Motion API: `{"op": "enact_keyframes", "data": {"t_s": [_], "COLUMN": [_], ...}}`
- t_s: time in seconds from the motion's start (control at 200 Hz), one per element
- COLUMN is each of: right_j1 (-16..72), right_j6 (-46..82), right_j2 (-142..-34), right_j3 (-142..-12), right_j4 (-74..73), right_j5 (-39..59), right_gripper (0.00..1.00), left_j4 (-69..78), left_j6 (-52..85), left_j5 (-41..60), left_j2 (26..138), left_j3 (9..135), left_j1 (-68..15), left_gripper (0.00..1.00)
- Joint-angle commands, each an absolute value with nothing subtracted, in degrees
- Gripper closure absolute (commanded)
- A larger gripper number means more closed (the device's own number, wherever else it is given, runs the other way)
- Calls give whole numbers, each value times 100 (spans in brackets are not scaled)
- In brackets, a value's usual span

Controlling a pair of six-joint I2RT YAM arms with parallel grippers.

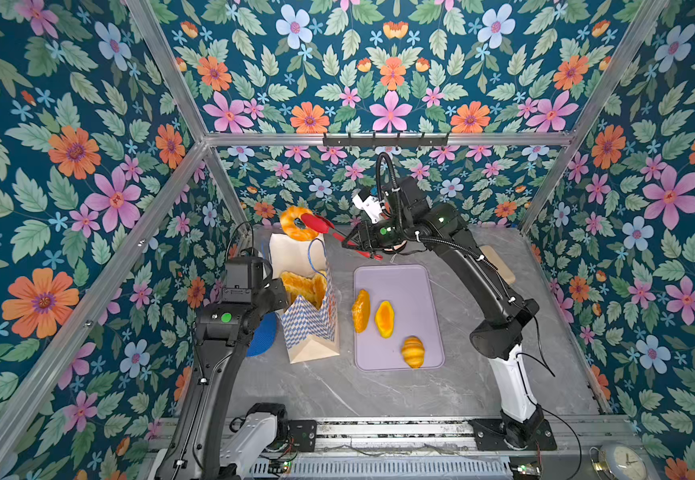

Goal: Place the fake bread into the paper bag
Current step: 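Lift the ring donut and carry it over the bag held by the left gripper, then open the tongs to drop the ring donut into the bag, then swing the empty tongs back over the bread tray with the right gripper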

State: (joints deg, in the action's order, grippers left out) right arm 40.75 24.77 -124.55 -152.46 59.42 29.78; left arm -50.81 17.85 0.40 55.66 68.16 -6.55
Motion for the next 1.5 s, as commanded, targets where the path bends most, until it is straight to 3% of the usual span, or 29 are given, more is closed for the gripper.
{"op": "enact_keyframes", "data": {"t_s": [0.0,0.43,1.095,1.495], "right_j1": [4093,4093,4204,4169], "right_j6": [2026,1198,1307,1628], "right_j2": [-12378,-12245,-12368,-12097], "right_j3": [-15193,-15176,-15351,-15300], "right_j4": [6161,6653,6559,6469], "right_j5": [2971,2870,2935,2237], "right_gripper": [69,67,51,51], "left_j4": [-5075,-5079,-5084,-5104], "left_j6": [1792,1813,1821,1821], "left_j5": [45,70,88,54], "left_j2": [5555,5579,5572,5546], "left_j3": [6794,6811,6827,6816], "left_j1": [-650,-650,-650,-650], "left_gripper": [93,93,93,92]}}
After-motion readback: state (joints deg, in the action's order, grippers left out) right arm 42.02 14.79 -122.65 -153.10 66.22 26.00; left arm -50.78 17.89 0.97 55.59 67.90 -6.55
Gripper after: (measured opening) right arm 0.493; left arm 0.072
